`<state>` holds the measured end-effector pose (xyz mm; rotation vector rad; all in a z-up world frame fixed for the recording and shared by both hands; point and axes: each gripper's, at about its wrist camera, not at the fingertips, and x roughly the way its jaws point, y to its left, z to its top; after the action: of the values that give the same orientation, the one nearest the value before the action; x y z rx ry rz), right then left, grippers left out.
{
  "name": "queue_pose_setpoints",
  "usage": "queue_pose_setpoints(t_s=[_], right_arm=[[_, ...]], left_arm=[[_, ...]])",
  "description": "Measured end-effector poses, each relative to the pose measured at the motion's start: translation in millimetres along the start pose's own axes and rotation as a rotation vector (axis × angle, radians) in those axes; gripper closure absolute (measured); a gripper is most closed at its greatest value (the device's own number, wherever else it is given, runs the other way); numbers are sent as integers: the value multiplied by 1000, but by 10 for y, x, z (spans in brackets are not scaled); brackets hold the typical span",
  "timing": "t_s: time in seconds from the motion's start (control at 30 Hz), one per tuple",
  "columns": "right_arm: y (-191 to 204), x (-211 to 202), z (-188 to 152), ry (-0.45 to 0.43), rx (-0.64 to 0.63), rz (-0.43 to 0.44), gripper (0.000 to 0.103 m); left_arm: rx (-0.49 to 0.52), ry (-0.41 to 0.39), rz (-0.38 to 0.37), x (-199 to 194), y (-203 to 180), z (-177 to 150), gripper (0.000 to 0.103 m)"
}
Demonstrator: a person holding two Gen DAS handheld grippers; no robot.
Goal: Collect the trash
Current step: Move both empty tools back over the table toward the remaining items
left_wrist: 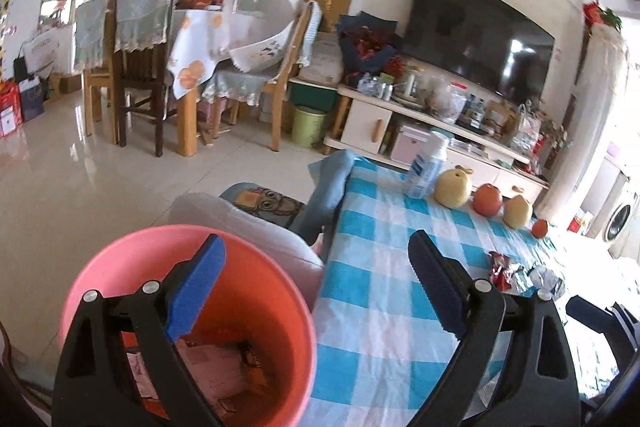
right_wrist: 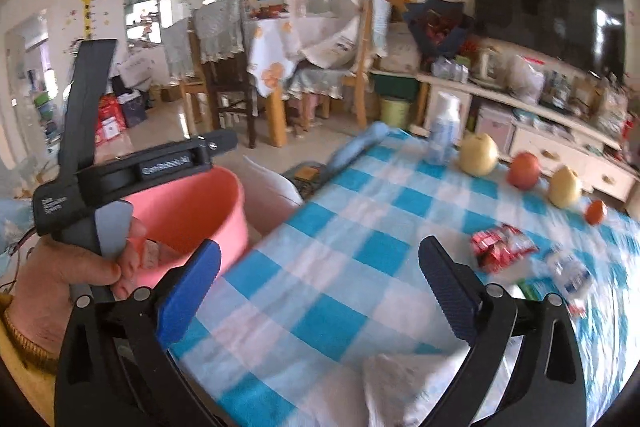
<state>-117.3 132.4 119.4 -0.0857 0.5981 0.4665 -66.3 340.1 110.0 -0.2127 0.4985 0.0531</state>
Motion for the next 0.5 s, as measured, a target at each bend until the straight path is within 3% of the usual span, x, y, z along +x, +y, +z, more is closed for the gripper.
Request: queue_pose_setpoints(t_s=[0.17, 0.5], right_arm=[[-250, -99, -192, 42, 60, -34, 5], [-630, -342, -501, 58, 99, -127, 5]], left_arm=[[68, -21, -23, -29, -259, -74, 10], [178, 25, -56, -5, -684, -241, 10]])
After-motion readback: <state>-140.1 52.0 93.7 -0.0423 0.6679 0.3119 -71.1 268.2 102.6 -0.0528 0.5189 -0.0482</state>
